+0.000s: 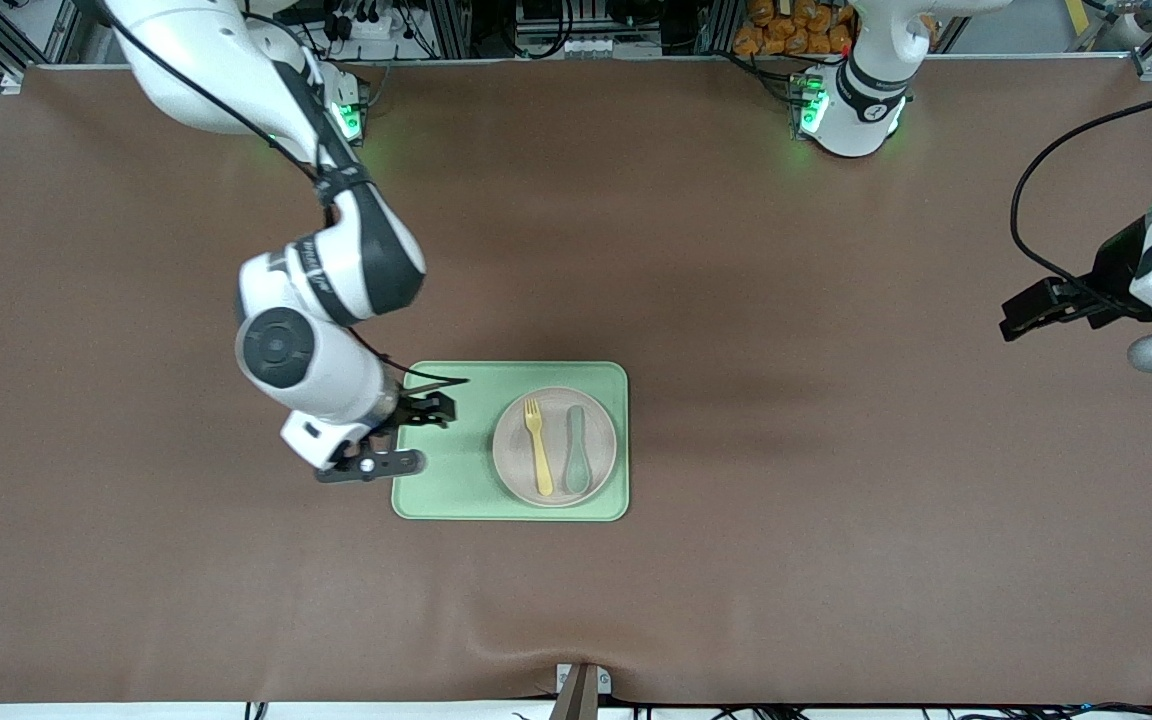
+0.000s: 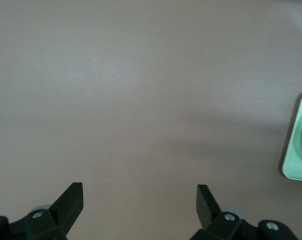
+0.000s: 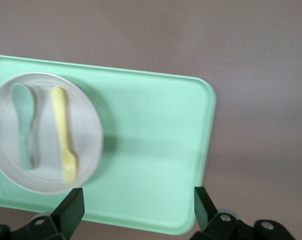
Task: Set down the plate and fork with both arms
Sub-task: 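Release the plate and raise the left gripper while the right gripper approaches, then lower the right gripper over the plate and grasp the yellow fork, then lift the yellow fork and set it on the tray beside the plate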
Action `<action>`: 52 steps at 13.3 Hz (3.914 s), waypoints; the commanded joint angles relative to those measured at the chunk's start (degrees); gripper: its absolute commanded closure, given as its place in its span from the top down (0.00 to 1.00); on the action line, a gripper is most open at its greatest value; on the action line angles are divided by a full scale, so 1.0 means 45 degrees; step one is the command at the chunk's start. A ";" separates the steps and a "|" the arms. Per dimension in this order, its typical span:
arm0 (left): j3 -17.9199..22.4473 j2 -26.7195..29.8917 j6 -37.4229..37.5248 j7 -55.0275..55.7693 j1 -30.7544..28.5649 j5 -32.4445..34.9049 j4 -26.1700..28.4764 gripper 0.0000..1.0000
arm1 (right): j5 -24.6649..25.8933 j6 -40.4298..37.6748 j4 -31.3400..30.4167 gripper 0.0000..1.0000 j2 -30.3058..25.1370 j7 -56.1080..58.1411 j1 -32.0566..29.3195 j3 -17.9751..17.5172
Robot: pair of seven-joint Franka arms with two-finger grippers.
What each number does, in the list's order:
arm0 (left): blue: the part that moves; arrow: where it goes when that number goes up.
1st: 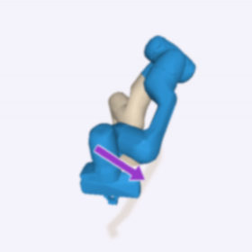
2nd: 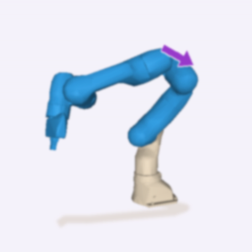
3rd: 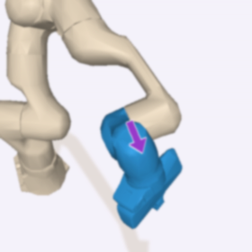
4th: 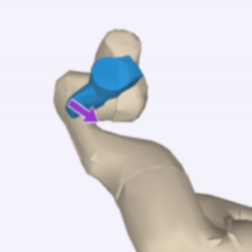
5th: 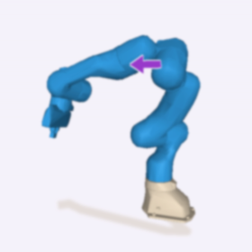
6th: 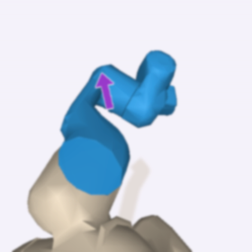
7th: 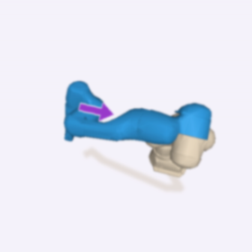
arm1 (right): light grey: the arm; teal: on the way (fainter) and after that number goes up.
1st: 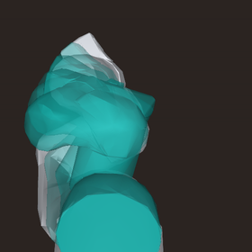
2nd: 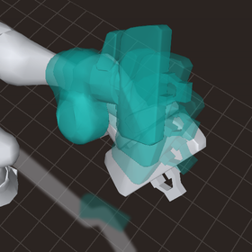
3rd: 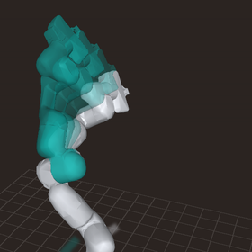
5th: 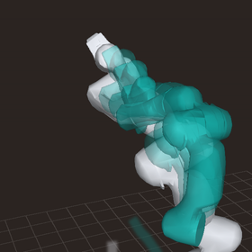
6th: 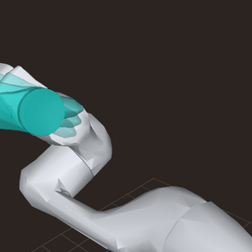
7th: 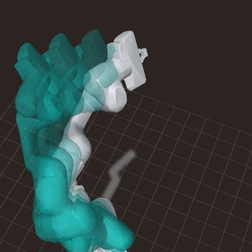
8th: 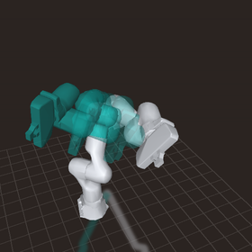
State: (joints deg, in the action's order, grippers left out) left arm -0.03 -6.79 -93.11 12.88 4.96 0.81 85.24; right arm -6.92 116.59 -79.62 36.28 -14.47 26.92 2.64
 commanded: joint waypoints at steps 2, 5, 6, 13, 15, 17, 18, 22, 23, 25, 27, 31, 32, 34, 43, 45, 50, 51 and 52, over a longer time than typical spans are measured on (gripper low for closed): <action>-0.0150 0.0884 -0.0012 -0.0613 -0.0009 0.0406 0.0823 1.00 | -0.0026 0.1195 0.1541 0.80 0.1603 -0.0300 0.0716 0.0135; -0.0112 0.0845 0.0008 -0.1358 -0.0067 0.0678 0.0511 1.00 | -0.0026 0.1843 0.2435 0.72 0.2714 -0.0493 0.1321 0.0213; -0.0092 0.0845 0.0008 -0.1378 -0.0087 0.0660 0.0336 1.00 | -0.0026 0.1844 0.2942 0.72 0.3163 -0.0863 0.1419 0.0213; -0.0189 0.1313 0.0555 -0.1515 -0.0048 0.0503 0.0295 1.00 | 0.0853 0.2118 0.2969 0.59 0.4027 -0.2271 0.2045 0.0194; -0.0383 0.1548 0.0613 -0.1515 -0.0028 0.0484 0.0393 1.00 | 0.0853 0.2195 0.2830 0.56 0.4066 -0.2292 0.2084 0.0194; -0.0560 0.1878 0.0633 -0.1515 -0.0067 0.0503 0.0490 1.00 | 0.0950 0.2254 0.2694 0.54 0.4125 -0.2312 0.2260 0.0213; -0.0677 0.1899 0.0652 -0.1515 -0.0125 0.0503 0.0471 1.00 | 0.0951 0.2331 0.2693 0.52 0.4163 -0.2312 0.2260 0.0213; -0.1400 0.1744 0.0652 -0.1710 -0.0887 0.0503 0.0374 1.00 | 0.0951 0.2352 0.2674 0.45 0.4203 -0.2312 0.2358 0.0213; -0.1478 0.1685 0.0652 -0.1672 -0.1062 0.0484 0.0354 1.00 | 0.0951 0.2352 0.2674 0.45 0.4222 -0.2331 0.2377 0.0213; -0.1829 0.1626 0.0652 -0.1690 -0.1549 0.0503 0.0295 1.00 | 0.0970 0.2352 0.2674 0.45 0.4222 -0.2331 0.2435 0.0213; -0.1888 0.1684 0.0652 -0.1710 -0.1610 0.0503 0.0295 1.00 | 0.0970 0.2352 0.2693 0.44 0.4300 -0.2331 0.2436 0.0213; -0.1889 0.1743 0.0652 -0.1710 -0.1630 0.0523 0.0295 1.00 | 0.1244 0.2527 0.2674 0.36 0.4496 -0.2331 0.2436 0.0213; -0.1889 0.1724 0.0652 -0.1691 -0.1630 0.0503 0.0315 1.00 | 0.1340 0.2469 0.2693 0.09 0.4476 -0.2312 0.2436 0.0213; -0.1889 0.1685 0.0613 -0.1691 -0.1611 0.0503 0.0315 1.00 | 0.1303 0.2294 0.2713 0.00 0.4399 -0.2331 0.2436 0.0213; -0.1869 0.1724 0.0633 -0.1691 -0.1649 0.0484 0.0334 1.00 | -0.0356 0.0184 0.2698 0.00 0.2721 -0.2566 0.0975 0.0097; -0.1869 0.1724 0.0633 -0.1730 -0.1649 0.0464 0.0315 1.00 | -0.0688 0.0475 0.1819 0.00 0.2446 -0.2293 0.0504 0.0038; -0.1889 0.1743 0.0633 -0.1710 -0.1649 0.0445 0.0315 1.00 | -0.1255 0.3758 -0.2928 0.00 0.0571 -0.0495 -0.0084 -0.0021; -0.1889 0.1743 0.0614 -0.1710 -0.1649 0.0445 0.0315 1.00 | -0.1276 0.4009 -0.3454 0.00 0.0299 -0.0476 -0.0084 -0.0021; -0.1889 0.1724 0.0536 -0.1691 -0.1649 0.0445 0.0295 1.00 | -0.1295 0.4727 -0.4020 0.00 0.0161 -0.0476 -0.0103 -0.0040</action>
State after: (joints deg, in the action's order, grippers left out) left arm -7.85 0.44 -90.75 6.39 -1.68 2.48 86.85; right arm -11.13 133.93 -89.21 42.73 -18.09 27.01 3.47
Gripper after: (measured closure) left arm 0.000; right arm 0.868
